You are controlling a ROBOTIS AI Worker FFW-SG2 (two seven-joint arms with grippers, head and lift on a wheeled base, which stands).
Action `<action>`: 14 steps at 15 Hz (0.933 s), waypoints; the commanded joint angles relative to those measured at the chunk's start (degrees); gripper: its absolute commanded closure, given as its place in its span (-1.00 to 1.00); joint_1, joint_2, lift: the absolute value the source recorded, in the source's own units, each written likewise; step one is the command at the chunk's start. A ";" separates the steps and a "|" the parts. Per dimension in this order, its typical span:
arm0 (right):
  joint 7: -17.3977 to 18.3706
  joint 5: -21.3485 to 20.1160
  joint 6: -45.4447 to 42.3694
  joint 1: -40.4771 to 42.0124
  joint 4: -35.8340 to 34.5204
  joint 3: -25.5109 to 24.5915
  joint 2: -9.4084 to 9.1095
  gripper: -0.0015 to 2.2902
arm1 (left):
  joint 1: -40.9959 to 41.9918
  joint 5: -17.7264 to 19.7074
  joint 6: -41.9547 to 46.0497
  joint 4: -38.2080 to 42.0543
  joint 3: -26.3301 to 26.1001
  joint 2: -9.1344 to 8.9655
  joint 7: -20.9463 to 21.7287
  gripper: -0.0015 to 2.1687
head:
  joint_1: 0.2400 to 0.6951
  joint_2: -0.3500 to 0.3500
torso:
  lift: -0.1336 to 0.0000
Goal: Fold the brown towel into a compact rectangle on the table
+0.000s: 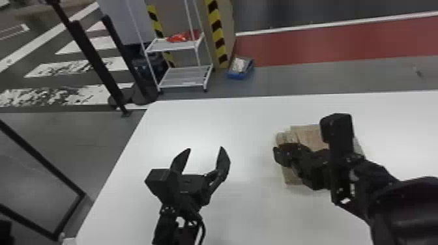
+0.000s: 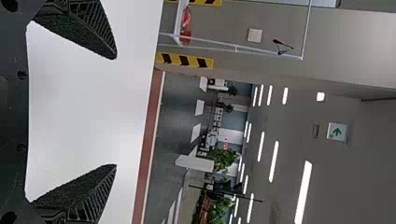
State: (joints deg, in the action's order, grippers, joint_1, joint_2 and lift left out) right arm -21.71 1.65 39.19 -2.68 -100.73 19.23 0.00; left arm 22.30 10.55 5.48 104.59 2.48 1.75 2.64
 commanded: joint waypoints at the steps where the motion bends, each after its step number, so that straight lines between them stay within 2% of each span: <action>1: 0.00 -2.44 2.78 -1.01 2.29 2.22 -0.05 0.76 | -0.15 0.00 -0.17 0.00 -0.11 0.00 0.00 -0.96 | 1.00 0.89 | -0.88; 3: 0.00 -3.23 3.48 -1.01 3.43 2.48 -0.05 0.77 | -0.33 -0.09 -0.35 0.00 -0.20 0.00 0.00 -0.96 | 1.00 0.91 | -0.88; 5: -0.09 -3.76 7.70 -0.05 2.55 1.86 -0.05 0.76 | -0.59 -0.09 -0.52 0.00 -0.64 0.00 0.00 -0.96 | 1.00 0.91 | -0.88; 10: -0.70 -5.08 15.44 7.60 -8.79 -5.17 -0.05 0.76 | -0.85 -0.09 -0.52 -0.35 -0.73 0.09 0.09 -0.96 | 1.00 0.84 | -0.88; 12: -2.29 -4.99 16.67 10.94 -14.06 -9.39 0.26 0.76 | -1.12 -0.09 -0.52 -0.70 -0.90 0.09 0.18 -0.96 | 1.00 0.74 | -0.88; 14: -6.68 -3.41 17.02 14.45 -20.04 -13.25 0.35 0.76 | -1.21 -0.09 -0.52 -1.05 -0.90 0.09 0.18 -0.96 | 1.00 0.66 | -0.88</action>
State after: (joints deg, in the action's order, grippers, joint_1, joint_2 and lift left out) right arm -26.67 -2.85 56.05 9.46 -116.83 8.51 0.31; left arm 21.18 10.46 4.94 103.77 1.58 1.83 2.82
